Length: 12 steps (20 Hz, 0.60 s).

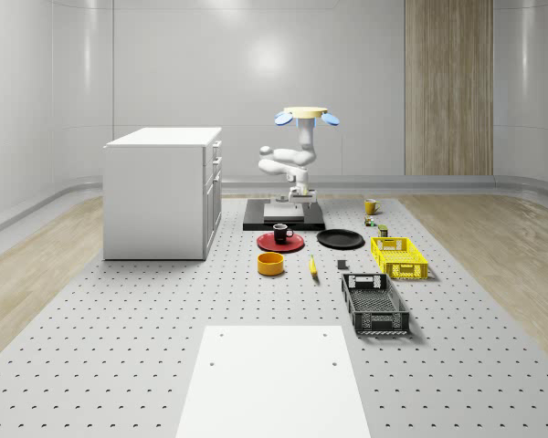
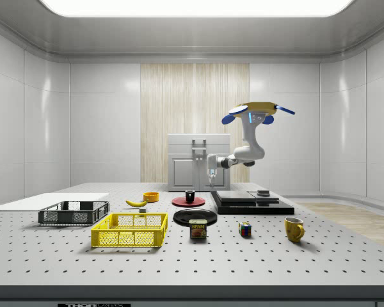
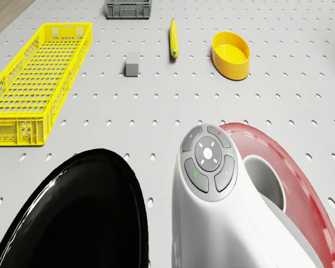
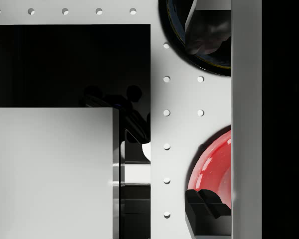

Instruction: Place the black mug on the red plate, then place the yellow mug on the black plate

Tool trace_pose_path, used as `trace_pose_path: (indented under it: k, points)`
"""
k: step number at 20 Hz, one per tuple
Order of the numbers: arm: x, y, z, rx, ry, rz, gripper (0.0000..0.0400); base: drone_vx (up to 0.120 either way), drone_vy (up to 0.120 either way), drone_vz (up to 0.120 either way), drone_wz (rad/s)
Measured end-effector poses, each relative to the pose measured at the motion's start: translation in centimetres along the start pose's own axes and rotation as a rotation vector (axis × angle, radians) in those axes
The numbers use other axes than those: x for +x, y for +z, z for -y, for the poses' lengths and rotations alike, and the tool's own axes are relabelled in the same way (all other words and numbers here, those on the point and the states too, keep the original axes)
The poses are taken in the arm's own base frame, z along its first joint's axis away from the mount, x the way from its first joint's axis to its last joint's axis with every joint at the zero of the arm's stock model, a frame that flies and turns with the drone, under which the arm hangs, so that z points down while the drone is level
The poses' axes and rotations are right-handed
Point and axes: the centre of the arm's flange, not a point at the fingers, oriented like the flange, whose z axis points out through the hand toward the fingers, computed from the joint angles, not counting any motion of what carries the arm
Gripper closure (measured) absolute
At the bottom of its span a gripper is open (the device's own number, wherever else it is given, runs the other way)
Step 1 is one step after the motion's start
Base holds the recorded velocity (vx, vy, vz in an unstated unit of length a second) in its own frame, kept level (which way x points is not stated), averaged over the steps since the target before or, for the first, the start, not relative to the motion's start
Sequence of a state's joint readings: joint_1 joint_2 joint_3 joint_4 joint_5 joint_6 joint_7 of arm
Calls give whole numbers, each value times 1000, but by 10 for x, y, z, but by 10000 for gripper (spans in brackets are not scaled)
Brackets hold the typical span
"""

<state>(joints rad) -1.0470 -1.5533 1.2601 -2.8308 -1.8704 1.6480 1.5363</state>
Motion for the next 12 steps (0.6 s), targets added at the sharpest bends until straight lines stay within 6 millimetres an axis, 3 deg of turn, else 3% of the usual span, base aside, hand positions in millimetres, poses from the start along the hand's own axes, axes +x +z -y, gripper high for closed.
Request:
trace_pose_path:
  k: [12]
  points:
    - [0,0,0,0,0,0,0,-120,120,0,0]
